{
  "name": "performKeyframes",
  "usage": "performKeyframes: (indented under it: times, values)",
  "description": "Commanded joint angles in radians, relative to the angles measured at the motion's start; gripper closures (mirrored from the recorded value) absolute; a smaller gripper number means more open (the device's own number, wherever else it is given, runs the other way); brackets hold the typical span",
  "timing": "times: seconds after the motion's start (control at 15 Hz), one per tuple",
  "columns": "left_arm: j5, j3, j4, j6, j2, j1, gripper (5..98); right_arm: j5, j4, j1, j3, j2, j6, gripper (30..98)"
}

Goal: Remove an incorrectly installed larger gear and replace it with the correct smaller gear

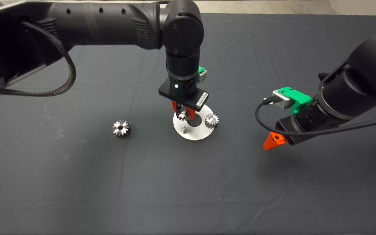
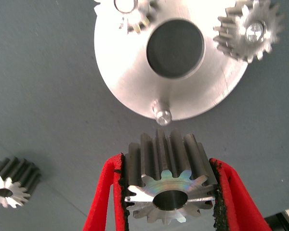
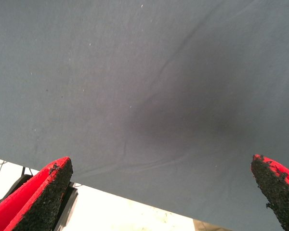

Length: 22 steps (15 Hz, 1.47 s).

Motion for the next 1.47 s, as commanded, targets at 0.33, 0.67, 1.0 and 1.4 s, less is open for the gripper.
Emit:
performKeyframes:
  times: [0.33, 0.67, 1.0, 1.4]
  values:
    - [0.034, -0.036, -0.012, 0.033, 0.006, 0.059, 76.5, -0.084, 0.031, 0.032, 0.013, -0.005, 0.002, 30.8]
    - [0.033, -0.039, -0.011, 0.035, 0.002, 0.067, 76.5, -0.084, 0.031, 0.032, 0.013, -0.004, 0.002, 30.8]
    - [0.033, -0.037, -0.008, 0.035, 0.005, 0.069, 76.5, -0.084, 0.031, 0.033, 0.013, -0.005, 0.002, 30.8]
    - [0.028, -0.04, 0.002, 0.032, -0.006, 0.098, 76.5, -0.084, 0.031, 0.035, 0.016, -0.002, 0.002, 30.8]
